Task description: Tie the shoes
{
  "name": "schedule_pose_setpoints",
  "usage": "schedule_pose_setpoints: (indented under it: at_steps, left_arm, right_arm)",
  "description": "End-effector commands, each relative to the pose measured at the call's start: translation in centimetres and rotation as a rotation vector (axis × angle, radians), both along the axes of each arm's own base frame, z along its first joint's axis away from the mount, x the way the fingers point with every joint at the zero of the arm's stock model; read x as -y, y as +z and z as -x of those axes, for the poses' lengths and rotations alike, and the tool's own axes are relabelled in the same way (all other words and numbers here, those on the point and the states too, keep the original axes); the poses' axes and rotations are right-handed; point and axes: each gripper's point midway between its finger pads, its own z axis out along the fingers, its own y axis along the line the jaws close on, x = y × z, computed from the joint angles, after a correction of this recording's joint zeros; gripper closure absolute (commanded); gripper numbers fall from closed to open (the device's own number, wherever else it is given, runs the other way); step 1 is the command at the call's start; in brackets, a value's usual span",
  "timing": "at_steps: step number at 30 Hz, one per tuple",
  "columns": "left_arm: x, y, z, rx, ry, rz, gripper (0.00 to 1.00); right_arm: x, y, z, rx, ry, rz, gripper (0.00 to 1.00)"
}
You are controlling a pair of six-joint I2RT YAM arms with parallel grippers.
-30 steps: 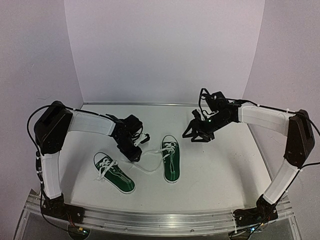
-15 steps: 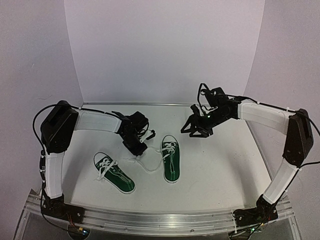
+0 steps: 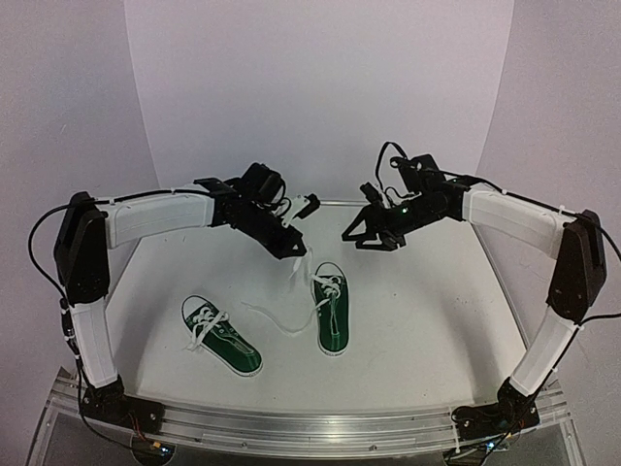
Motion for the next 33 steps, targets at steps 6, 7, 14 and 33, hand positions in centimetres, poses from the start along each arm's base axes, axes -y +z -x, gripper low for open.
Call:
schedule_pose_setpoints:
  at_steps: [6, 7, 14, 33]
  left_arm:
    - [2.5, 9.9, 4.7, 0.015, -0.221, 0.334, 1.0]
    - [2.4, 10.1, 4.9, 0.02, -0.231, 0.34, 1.0]
    - [2.5, 10.2, 5.7, 0.028, -0.283, 0.365, 1.0]
    - [3.6, 10.5, 5.6, 0.029, -0.327, 0.417, 1.0]
  right_arm:
    - [-2.3, 4.3, 1.2, 0.14, 0.222, -0.19, 0.48]
    - [-2.4, 4.3, 1.4, 0.143, 0.235, -0.198, 0.48]
    - [-3.0, 5.3, 1.5, 0.156, 0.262, -0.25, 0.51]
    - [-4.5, 4.8, 2.5, 0.113, 0.322, -0.31, 0.56]
